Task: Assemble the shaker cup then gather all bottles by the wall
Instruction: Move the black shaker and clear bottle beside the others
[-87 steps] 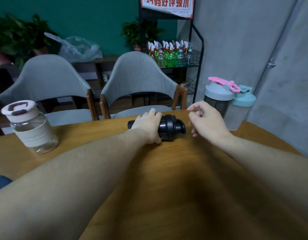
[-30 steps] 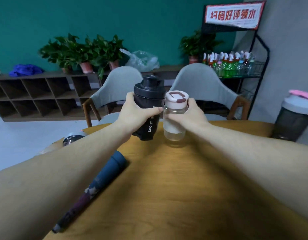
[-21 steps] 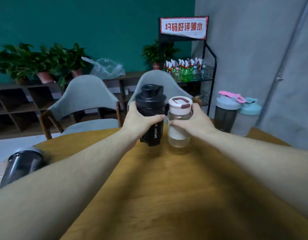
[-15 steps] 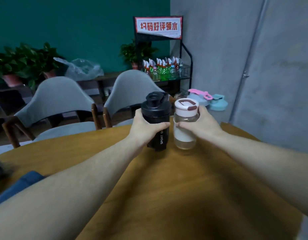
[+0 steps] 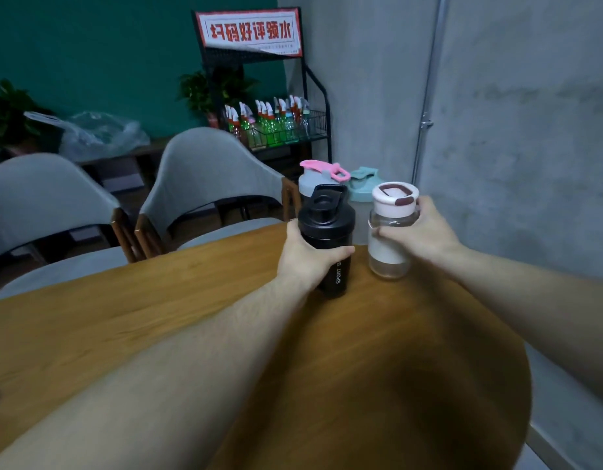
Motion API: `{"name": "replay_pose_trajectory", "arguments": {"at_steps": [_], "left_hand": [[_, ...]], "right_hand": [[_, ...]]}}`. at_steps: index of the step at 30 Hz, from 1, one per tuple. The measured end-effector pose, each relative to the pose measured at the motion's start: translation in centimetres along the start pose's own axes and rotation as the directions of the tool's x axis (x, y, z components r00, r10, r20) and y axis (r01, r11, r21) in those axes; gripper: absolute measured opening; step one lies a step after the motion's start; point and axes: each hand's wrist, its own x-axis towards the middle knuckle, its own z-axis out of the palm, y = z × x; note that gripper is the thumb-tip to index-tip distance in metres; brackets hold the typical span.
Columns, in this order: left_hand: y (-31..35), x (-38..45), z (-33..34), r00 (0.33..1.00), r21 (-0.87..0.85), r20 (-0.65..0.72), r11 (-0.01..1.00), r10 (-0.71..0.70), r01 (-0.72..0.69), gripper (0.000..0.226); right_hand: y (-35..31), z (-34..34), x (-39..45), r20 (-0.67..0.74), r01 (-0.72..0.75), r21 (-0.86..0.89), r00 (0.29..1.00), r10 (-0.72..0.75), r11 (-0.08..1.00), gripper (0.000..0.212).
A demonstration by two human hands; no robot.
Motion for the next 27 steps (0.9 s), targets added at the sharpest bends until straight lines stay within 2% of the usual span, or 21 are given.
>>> {"name": "replay_pose_trajectory", "arguments": {"at_steps": [5, 15, 19, 23, 27], "left_hand": [[0.0, 1.0, 2.5, 1.0, 0.014, 0.026, 1.0, -0.006, 0.006, 0.093], [-0.1, 1.7, 4.3, 1.0, 0.004, 0.005, 1.0, -0.029, 0.029, 0.088], [0.1, 1.7, 4.7, 0.999, 0.001, -0.004, 0.999, -0.046, 0.046, 0.089], [0.6, 1.0, 4.1, 0.994, 0.062, 0.026, 0.992, -0.108, 0.106, 0.103], [0.8, -1.0, 1.2, 0.985, 0.174, 0.037, 0.971, -0.17, 0.161, 0.1]], "right_hand": [[1.3, -0.3, 1.3, -0.007, -0.003, 0.022, 1.0, 0.003, 1.0, 0.067], [2.5, 0.3, 2.7, 0.023, -0.008, 0.029, 1.0, 0.007, 1.0, 0.074], [2.4, 0.0, 2.7, 0.056, -0.027, 0.011, 0.998, 0.027, 1.0, 0.087], [1.4, -0.8, 1.1, 0.098, -0.111, -0.052, 0.988, 0.116, 0.992, 0.103], [0.8, -1.2, -1.8, 0.141, -0.26, -0.178, 0.948, 0.286, 0.949, 0.074]]}}
